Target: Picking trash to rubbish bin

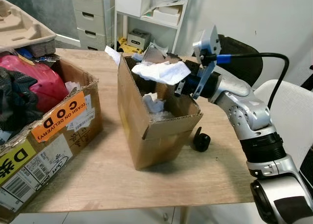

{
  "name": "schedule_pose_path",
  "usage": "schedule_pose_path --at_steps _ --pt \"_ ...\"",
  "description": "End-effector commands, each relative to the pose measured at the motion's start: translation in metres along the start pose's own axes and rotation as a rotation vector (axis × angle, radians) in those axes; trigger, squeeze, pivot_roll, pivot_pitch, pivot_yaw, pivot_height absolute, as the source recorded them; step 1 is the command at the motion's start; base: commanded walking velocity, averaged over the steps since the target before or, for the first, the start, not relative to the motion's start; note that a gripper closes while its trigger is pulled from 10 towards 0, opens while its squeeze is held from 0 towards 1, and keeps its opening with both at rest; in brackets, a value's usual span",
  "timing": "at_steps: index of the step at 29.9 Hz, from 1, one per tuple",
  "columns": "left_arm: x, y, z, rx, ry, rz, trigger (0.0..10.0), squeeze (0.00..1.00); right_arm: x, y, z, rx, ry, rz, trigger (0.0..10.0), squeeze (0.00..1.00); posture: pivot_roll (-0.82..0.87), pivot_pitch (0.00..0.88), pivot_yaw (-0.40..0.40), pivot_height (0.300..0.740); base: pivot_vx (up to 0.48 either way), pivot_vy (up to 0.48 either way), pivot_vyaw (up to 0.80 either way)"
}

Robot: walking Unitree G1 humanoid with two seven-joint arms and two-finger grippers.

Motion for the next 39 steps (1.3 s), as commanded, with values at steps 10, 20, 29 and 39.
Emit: schedule_pose_path --at_steps 10,20,29,39 --pt "-0.006 0.001 -0.007 0.016 -0.029 -0.019 10.0 0.0 -0.017 0.004 0.032 -0.223 -0.156 -0.099 10.0 0.0 0.04 0.112 -0.071 0.74 0.0 0.0 0.0" --pt "-0.008 0.001 -0.004 0.01 -0.034 -0.02 10.0 0.0 -0.018 -0.003 0.053 -0.471 -0.455 -0.094 10.0 0.0 0.04 0.109 -0.078 0.74 0.0 0.0 0.0" --pt "-0.009 0.001 -0.002 0.005 -0.042 -0.023 10.0 0.0 -0.018 -0.02 0.038 -0.58 -0.831 -0.151 10.0 0.0 0.04 0.102 -0.081 0.74 0.0 0.0 0.0" --pt "-0.007 0.0 0.0 0.0 -0.051 -0.018 10.0 0.0 -0.012 -0.032 0.014 -0.453 -0.943 -0.227 10.0 0.0 0.04 0.104 -0.08 0.74 0.0 0.0 0.0"
Point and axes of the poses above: a point about 5 cm out from each wrist's last joint towards the gripper, its own y axis pointing back from the gripper into the wrist, its own z axis along the axis of the wrist's last joint, x = y × z, the point moved 3 cm from there along -y, pointing out of the wrist towards the gripper, and after that the axes turned 4 degrees about -y, right-handed, at the moved point
